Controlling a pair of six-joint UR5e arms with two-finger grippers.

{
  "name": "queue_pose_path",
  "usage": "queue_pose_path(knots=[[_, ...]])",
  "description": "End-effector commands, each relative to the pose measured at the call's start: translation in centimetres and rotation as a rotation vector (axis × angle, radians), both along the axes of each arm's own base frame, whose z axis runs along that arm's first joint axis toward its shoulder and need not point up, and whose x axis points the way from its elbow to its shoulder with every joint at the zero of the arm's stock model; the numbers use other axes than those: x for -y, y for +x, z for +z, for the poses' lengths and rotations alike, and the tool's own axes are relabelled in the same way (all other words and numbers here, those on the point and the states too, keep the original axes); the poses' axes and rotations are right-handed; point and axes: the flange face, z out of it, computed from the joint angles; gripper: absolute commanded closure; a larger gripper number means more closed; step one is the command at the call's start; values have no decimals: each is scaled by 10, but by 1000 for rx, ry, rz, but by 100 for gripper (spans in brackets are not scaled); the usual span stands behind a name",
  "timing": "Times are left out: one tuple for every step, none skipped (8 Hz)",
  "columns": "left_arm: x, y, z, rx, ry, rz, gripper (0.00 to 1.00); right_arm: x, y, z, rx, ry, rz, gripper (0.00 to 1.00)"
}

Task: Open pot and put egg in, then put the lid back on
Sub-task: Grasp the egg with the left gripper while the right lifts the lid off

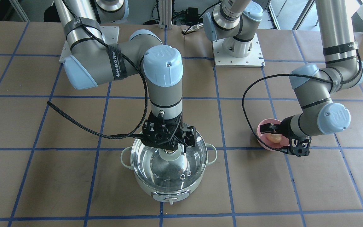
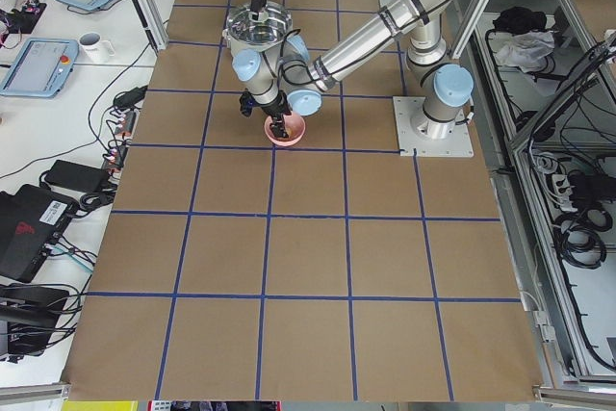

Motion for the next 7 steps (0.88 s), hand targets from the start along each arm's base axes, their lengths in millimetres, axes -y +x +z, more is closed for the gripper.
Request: queue_pose_path(knots=[[2,2,-16,13,24,8,6,3,0,5,-16,-16,43,50],[2,2,-17,12,25,8,6,3,1,13,-15,-24,52,68],[2,2,-20,11,28,8,8,4,0,16,-12,-26,50,74],[2,2,-23,9,34,8,14,2,-1,23,-12,-32,51,79],[3,3,-26,8,37,8,19,1,-5,26,-19,-19,56,85],[3,3,-27,9,35,8,21,1,-9,36,-20,-23,65,88],[3,3,-28,9,35,8,26,3,-16,46,-32,-15,85,89]])
